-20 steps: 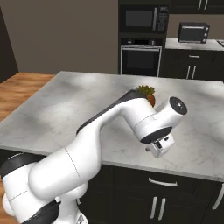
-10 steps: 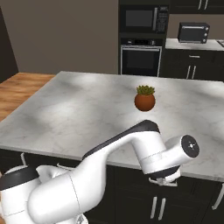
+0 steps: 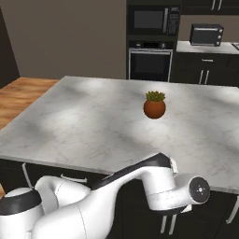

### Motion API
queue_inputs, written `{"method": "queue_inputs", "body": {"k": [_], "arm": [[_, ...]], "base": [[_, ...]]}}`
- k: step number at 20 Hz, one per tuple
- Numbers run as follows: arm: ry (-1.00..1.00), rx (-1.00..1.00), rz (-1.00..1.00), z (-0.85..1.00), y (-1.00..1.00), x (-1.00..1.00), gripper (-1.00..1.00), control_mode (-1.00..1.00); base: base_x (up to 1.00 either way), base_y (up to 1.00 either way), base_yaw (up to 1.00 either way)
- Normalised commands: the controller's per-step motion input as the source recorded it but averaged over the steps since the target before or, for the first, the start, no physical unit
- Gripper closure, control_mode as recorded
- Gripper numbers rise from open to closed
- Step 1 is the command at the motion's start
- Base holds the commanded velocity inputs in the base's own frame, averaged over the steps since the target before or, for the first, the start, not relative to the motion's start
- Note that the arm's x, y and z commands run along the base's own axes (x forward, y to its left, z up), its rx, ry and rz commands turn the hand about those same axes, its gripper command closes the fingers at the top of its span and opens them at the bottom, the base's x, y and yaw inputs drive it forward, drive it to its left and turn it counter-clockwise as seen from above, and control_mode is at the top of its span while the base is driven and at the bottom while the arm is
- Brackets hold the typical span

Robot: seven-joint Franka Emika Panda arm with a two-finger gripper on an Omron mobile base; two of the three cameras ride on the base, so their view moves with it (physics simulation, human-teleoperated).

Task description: Take the pizza cutter from the drawer on the right and place it on the dining counter for cutting.

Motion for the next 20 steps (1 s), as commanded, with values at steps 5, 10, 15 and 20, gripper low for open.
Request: {"method": "queue_inputs", "body": {"k": [5,10,15,20], "arm": [[-0.1,0.1,-0.15,-0.51,-0.35,-0.01,-1.0,-1.0],[-0.07,0.11,-0.13,-0.49,-0.32,-0.11,-1.0,-1.0],[-0.05,0.08,-0.11,-0.39,-0.27,-0.05,-1.0,-1.0],[-0.06,0.06,-0.07,-0.33,-0.2,0.0,-1.0,-1.0]], "base": [[0.0,0.0,0.0],[0.0,0.0,0.0],[0.0,0.0,0.0],[0.0,0.0,0.0]]}}
